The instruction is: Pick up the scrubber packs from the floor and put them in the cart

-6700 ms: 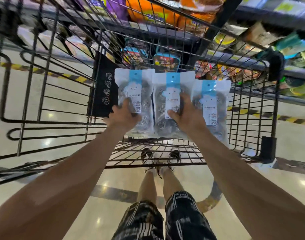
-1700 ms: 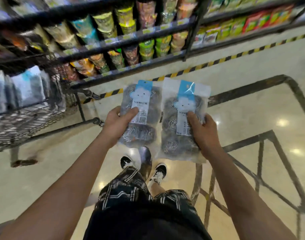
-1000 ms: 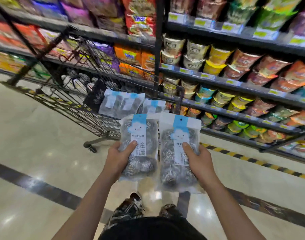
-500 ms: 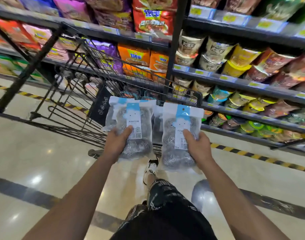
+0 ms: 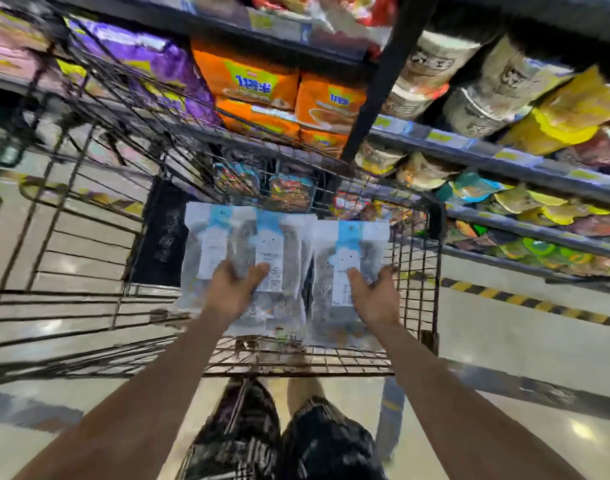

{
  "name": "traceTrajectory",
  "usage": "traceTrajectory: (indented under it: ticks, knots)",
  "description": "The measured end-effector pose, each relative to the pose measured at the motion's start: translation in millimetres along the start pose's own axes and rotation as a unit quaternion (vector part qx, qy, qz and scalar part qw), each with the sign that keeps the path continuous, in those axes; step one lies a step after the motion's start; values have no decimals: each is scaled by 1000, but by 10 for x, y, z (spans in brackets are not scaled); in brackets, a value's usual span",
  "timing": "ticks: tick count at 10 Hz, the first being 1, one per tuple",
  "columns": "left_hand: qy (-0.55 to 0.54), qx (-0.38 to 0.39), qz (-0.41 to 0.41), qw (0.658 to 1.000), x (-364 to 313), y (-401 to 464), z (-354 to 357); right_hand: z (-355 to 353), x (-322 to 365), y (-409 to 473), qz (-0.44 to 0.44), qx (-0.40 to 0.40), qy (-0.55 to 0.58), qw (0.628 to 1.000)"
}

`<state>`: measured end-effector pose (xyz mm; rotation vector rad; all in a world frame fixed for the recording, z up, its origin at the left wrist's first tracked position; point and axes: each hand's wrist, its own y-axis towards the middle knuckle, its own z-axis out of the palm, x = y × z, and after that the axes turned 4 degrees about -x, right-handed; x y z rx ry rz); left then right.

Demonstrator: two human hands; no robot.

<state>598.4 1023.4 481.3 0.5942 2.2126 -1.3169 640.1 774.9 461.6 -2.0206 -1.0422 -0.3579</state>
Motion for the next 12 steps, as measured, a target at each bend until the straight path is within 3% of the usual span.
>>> traceTrajectory:
  ticks: [2,3,5,7,8,10,12]
  knots:
    - [39,31,15,999,436,403,57,230,-147,24,16,-5,-18,1000]
    - [136,49,59,988,388,367,-41,237,-159,-54,-11,0,-29,1000]
    - [329,70,114,935,174,237,-43,319,-144,-99,1,16,-148,989]
    - [356,89,125,922,87,288,-82,285,78,-189,-5,6,-263,965]
    - [396,77,140,904,-37,206,-208,196,212,-295,-28,5,-311,950]
    - [484,51,221,845,-492,-172,-483,-24,582,-704,-205,-34,-302,930]
    - [505,-36,333,796,-1019,-744,-800,-399,1031,-1220,-261,-46,-264,927]
